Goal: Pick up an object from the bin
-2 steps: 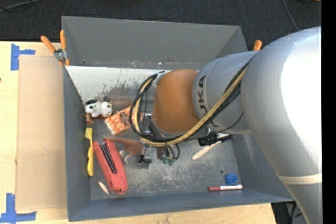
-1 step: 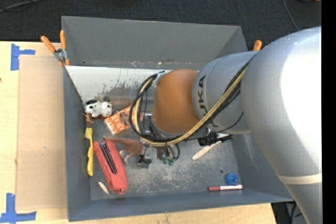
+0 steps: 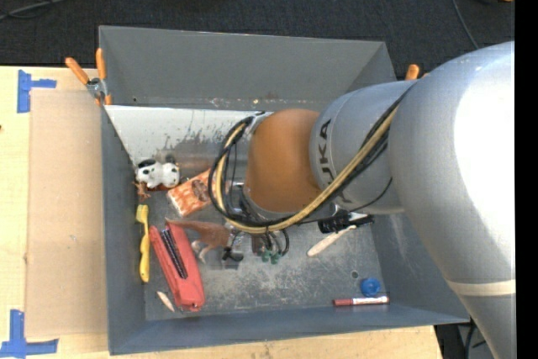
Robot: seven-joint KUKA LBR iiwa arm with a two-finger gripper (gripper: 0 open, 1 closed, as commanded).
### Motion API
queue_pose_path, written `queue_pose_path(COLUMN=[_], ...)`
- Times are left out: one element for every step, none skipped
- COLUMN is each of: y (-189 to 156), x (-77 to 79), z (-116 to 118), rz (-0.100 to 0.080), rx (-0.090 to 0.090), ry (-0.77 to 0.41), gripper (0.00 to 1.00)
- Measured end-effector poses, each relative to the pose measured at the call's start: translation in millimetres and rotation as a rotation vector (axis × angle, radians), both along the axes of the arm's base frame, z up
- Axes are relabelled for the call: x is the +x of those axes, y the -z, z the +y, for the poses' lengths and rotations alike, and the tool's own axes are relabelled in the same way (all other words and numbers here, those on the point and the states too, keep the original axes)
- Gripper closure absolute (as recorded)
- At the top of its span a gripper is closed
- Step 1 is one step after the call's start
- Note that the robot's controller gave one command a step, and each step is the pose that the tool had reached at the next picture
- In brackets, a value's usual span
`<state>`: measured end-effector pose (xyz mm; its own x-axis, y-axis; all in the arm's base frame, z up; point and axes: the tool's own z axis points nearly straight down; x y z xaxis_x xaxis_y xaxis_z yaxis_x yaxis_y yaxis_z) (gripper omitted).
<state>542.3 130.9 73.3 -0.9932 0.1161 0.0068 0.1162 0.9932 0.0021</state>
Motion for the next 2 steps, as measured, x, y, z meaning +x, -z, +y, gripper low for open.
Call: queue_pose_path(y=[-12.3, -32.4], x=[-0.3, -0.8], z=[0.0, -0.1], rz=[0.001, 0.003], rx=[0.000, 0.000], ry=[0.002, 0.004], gripper=[1.00, 1.00])
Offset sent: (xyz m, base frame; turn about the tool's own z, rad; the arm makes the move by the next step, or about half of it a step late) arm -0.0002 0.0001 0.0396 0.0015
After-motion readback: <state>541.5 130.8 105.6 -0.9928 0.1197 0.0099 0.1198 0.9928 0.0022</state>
